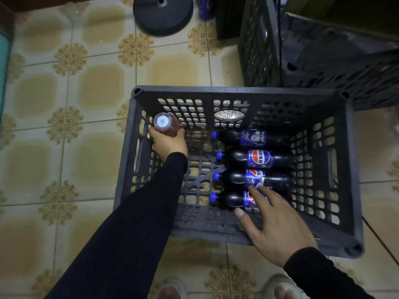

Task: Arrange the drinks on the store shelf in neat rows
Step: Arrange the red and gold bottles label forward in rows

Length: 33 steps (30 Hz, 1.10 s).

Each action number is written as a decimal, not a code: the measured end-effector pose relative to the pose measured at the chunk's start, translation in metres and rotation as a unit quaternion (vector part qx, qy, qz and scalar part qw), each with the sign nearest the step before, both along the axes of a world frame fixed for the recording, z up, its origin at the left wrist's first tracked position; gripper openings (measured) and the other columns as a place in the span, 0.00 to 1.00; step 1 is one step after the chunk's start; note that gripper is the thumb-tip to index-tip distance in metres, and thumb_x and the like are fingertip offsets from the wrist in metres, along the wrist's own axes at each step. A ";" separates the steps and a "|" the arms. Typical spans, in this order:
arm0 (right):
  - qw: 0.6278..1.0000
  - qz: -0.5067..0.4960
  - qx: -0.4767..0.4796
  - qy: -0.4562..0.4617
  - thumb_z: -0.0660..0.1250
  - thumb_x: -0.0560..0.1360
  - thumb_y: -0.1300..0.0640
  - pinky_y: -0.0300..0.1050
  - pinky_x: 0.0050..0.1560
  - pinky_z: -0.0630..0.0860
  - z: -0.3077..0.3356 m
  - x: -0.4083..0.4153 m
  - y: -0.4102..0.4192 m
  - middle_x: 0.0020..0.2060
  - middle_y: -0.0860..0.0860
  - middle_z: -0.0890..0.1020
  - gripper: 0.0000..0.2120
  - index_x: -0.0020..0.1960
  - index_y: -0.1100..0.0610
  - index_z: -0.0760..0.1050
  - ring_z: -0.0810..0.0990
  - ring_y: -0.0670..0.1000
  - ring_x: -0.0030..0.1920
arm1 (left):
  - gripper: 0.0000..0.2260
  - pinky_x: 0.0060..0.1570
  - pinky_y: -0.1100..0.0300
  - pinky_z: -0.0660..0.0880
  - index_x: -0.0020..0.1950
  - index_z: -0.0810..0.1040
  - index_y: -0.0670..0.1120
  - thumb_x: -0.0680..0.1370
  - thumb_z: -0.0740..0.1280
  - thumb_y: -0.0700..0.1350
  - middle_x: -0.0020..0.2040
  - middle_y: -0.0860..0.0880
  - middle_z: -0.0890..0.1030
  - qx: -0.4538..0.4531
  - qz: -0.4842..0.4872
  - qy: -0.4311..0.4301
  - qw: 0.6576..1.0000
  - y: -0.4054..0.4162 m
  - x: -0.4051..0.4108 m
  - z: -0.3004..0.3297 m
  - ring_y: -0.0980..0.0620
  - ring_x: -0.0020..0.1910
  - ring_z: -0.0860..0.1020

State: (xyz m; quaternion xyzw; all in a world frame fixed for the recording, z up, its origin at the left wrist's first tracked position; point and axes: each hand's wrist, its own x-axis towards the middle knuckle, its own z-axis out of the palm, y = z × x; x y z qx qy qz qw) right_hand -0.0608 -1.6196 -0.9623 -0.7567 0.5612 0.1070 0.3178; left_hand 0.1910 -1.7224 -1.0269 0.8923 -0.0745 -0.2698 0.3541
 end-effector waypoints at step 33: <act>0.903 0.183 -0.336 -0.194 0.48 0.80 0.34 0.57 0.73 0.65 0.679 0.135 -0.023 0.74 0.58 0.66 0.35 0.77 0.57 0.60 0.63 0.57 0.75 | 0.34 0.70 0.50 0.64 0.67 0.78 0.39 0.78 0.54 0.64 0.66 0.41 0.79 -0.047 -0.418 -0.383 0.823 0.204 0.107 0.749 0.42 0.69 0.74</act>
